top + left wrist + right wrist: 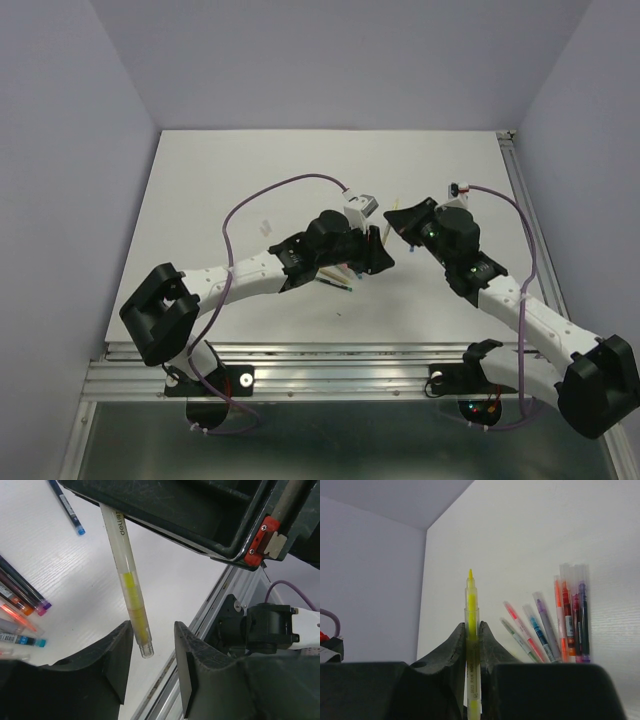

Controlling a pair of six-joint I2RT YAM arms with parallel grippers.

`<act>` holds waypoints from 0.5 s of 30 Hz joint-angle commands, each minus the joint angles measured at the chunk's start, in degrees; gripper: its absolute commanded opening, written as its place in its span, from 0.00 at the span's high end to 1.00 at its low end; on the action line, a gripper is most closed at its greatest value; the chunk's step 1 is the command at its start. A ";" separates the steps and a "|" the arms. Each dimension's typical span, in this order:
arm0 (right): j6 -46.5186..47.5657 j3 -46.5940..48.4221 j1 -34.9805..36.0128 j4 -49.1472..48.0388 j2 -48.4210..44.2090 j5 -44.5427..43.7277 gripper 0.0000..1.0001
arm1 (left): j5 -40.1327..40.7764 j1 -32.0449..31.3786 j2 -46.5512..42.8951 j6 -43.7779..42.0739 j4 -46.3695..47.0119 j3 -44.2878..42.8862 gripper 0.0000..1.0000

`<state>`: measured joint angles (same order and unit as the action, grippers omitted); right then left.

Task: Open the pen caps

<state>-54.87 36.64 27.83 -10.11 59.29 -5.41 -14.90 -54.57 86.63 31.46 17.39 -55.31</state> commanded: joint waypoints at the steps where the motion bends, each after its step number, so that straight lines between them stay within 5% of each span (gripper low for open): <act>1: -0.06 -1.49 0.11 -3.07 0.13 1.37 0.99 | -1.10 0.16 -0.67 -0.97 2.65 -2.87 0.53; 6: 0.38 -1.93 0.20 -4.30 0.65 1.63 0.99 | -1.80 0.16 0.03 -0.97 1.78 -3.40 1.00; 15: 5.03 1.67 0.11 -3.78 4.78 -12.40 0.99 | -4.08 -0.01 -5.94 3.07 8.97 7.75 1.00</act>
<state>-53.95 36.49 28.23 -11.62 61.28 -7.07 -14.20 -53.49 86.28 33.23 20.16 -52.12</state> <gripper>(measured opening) 0.155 0.172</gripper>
